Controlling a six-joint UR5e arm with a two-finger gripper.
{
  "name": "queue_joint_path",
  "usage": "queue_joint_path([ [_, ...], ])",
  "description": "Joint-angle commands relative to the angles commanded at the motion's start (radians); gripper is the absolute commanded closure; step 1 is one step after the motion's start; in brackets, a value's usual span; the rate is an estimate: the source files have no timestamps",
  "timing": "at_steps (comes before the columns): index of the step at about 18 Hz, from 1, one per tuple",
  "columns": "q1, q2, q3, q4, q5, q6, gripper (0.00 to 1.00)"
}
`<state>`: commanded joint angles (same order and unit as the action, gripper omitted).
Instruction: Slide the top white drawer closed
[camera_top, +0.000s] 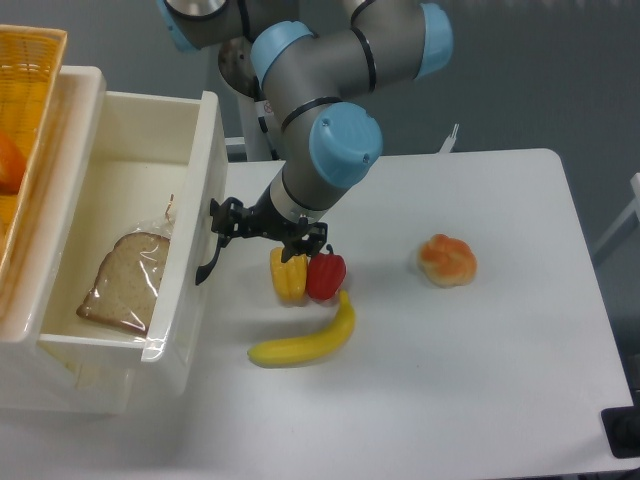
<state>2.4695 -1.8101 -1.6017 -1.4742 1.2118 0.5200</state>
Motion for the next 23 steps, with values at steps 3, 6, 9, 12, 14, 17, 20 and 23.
queue_joint_path([
  [3,0.046,-0.002,0.032,0.0,0.006,0.0,0.0],
  [6,0.046,-0.009,0.032,0.005,0.034,0.002,0.0],
  [9,0.039,-0.026,0.022,0.008,0.051,-0.002,0.0],
  [12,0.031,-0.038,0.014,0.009,0.049,-0.003,0.0],
  [14,0.028,-0.044,0.011,0.011,0.051,-0.002,0.0],
  [17,0.02,-0.055,0.008,0.011,0.051,-0.002,0.0],
  [20,0.003,-0.081,0.008,0.011,0.051,-0.003,0.0],
  [23,-0.007,-0.104,0.003,0.012,0.051,0.0,0.0],
])
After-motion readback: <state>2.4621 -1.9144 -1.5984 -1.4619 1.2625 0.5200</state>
